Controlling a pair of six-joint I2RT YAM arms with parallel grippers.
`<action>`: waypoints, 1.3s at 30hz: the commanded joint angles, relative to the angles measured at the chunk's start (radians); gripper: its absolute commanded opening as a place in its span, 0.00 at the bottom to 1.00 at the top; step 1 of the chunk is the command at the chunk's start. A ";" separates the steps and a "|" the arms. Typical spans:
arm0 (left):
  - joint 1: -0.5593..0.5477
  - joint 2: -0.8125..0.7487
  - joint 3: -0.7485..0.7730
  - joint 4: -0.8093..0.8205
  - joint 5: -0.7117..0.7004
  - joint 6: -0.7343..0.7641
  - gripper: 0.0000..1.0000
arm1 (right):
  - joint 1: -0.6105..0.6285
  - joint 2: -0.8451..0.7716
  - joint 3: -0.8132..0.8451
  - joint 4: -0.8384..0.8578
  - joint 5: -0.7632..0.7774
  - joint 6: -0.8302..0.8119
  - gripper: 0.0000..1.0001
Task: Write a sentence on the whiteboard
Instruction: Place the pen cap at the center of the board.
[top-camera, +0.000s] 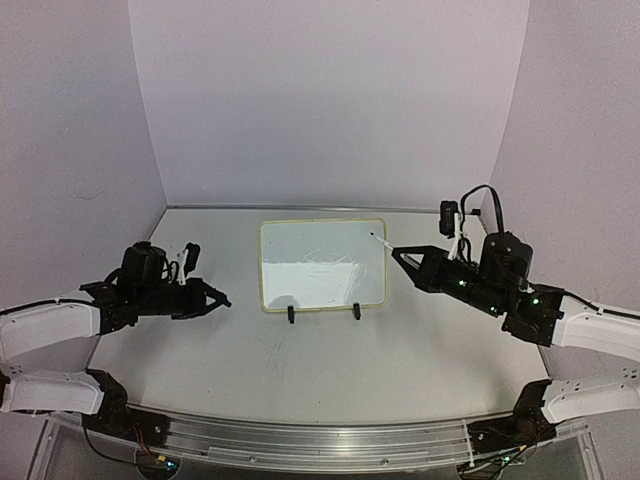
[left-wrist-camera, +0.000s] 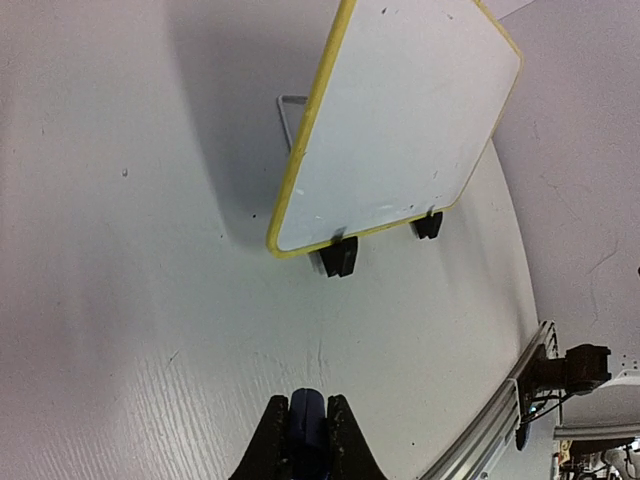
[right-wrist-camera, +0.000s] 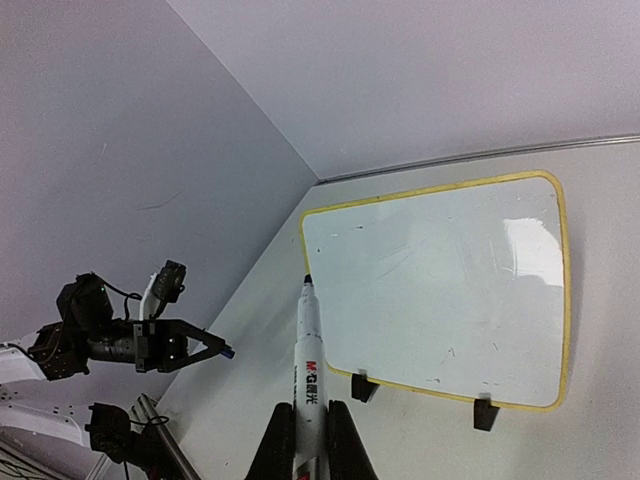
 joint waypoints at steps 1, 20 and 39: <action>-0.039 0.029 -0.053 0.052 -0.059 -0.085 0.00 | -0.003 0.023 0.000 -0.013 0.005 -0.020 0.00; -0.238 0.463 0.035 0.242 -0.031 -0.134 0.03 | -0.003 0.096 0.029 -0.038 -0.046 -0.025 0.00; -0.270 0.481 0.072 0.151 -0.158 -0.154 0.62 | -0.002 0.117 0.047 -0.057 -0.051 -0.041 0.00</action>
